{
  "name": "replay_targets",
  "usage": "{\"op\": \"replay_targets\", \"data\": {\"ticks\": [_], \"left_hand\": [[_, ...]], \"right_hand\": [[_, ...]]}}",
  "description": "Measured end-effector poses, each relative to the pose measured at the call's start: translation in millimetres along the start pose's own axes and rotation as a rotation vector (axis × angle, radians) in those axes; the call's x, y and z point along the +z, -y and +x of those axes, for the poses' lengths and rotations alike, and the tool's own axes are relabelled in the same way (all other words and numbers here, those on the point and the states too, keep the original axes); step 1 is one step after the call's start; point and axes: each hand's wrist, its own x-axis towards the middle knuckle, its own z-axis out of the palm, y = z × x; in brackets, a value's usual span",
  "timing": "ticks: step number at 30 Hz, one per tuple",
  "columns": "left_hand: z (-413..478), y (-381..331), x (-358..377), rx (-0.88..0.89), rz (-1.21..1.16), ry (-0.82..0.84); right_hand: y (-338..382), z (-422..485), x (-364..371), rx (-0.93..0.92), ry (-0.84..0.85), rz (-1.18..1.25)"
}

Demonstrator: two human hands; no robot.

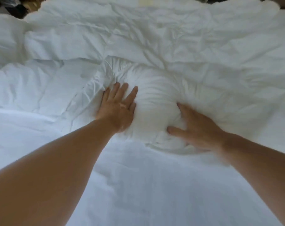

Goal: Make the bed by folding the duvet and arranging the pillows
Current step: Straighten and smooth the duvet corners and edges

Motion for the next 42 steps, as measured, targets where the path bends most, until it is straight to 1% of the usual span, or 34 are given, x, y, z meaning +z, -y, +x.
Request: {"op": "replay_targets", "data": {"ticks": [1,2,5,7,8,10,13,15,16,18,19,20,22,24,26,27,28,29,30,31,32,33,34,35,36,37,38,40,42], "left_hand": [[2,1,10,0.022,-0.05,-0.001],[5,3,14,0.042,-0.09,-0.019],[7,8,14,0.095,-0.194,-0.095],[-9,11,8,0.141,-0.269,-0.162],[-21,11,8,0.169,-0.259,-0.181],[-46,6,13,0.191,-0.115,-0.184],[-55,-4,24,0.129,0.101,-0.081],[-47,-11,21,0.106,0.202,-0.03],[-45,-16,18,0.108,0.228,-0.024],[-50,-23,8,0.144,0.237,-0.1],[-57,-24,-1,0.157,0.191,-0.142],[-63,-21,-10,0.167,0.15,-0.14],[-70,-13,-41,0.181,0.107,-0.04],[-72,0,-79,0.278,0.048,0.085],[-70,6,-134,0.29,-0.171,0.295],[-67,9,-160,0.263,-0.312,0.387],[-59,10,-181,0.242,-0.435,0.444],[-49,9,-196,0.228,-0.511,0.466],[-40,7,-202,0.228,-0.491,0.463],[-32,1,-199,0.228,-0.383,0.424],[-25,-4,-182,0.209,-0.206,0.339],[-22,-10,-152,0.179,-0.044,0.269],[-26,-19,-114,0.14,0.066,0.256],[-37,-30,-76,0.102,0.139,0.271],[-49,-39,-39,0.069,0.18,0.296],[-60,-46,-6,0.049,0.181,0.306],[-69,-51,20,0.047,0.164,0.294],[-76,-53,46,0.065,0.113,0.25],[-71,-49,51,0.075,0.109,0.238]], "right_hand": [[-7,-3,17,0.01,0.075,0.043],[-12,-2,28,0.006,0.083,0.053],[-15,10,37,-0.018,0.043,0.009],[-15,15,33,-0.027,0.043,-0.026],[-15,15,31,-0.035,0.041,-0.042],[-14,12,30,-0.053,0.009,-0.062],[-6,3,30,-0.049,-0.059,-0.081],[-1,-2,30,-0.048,-0.137,-0.162],[1,-5,29,-0.051,-0.165,-0.194],[3,-15,25,-0.058,-0.193,-0.203],[5,-24,20,-0.067,-0.191,-0.175],[7,-34,12,-0.077,-0.159,-0.115],[13,-54,-12,-0.095,-0.017,0.074],[22,-70,-44,-0.115,0.175,0.196],[32,-78,-83,-0.126,0.317,0.335],[36,-82,-105,-0.124,0.345,0.41],[38,-83,-126,-0.113,0.343,0.45],[37,-79,-144,-0.096,0.323,0.424],[34,-73,-157,-0.054,0.276,0.339],[26,-63,-161,0.002,0.208,0.187],[19,-51,-158,0.052,0.149,0.002],[9,-40,-144,0.087,0.113,-0.152],[-1,-33,-120,0.096,0.109,-0.237],[-12,-33,-91,0.117,0.147,-0.228],[-23,-37,-57,0.157,0.214,-0.165],[-32,-46,-23,0.185,0.264,-0.126],[-41,-54,7,0.195,0.284,-0.142],[-52,-59,39,0.218,0.249,-0.209],[-55,-49,40,0.232,0.219,-0.199]]}}
